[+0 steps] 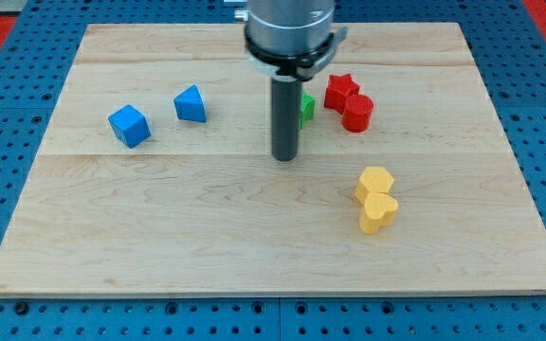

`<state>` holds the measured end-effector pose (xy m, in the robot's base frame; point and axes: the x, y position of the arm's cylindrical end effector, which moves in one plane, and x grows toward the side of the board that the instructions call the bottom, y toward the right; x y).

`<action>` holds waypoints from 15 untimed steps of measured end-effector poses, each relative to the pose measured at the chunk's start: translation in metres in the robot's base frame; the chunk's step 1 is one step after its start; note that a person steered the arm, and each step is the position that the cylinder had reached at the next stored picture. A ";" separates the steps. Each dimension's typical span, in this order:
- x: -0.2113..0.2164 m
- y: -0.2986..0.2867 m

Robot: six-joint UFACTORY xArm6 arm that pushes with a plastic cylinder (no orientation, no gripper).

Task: Move the blue cube to the blue triangle

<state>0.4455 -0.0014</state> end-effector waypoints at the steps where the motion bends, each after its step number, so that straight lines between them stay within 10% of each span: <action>1: 0.011 -0.036; 5: 0.001 -0.253; 15: -0.036 -0.242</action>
<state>0.4098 -0.2436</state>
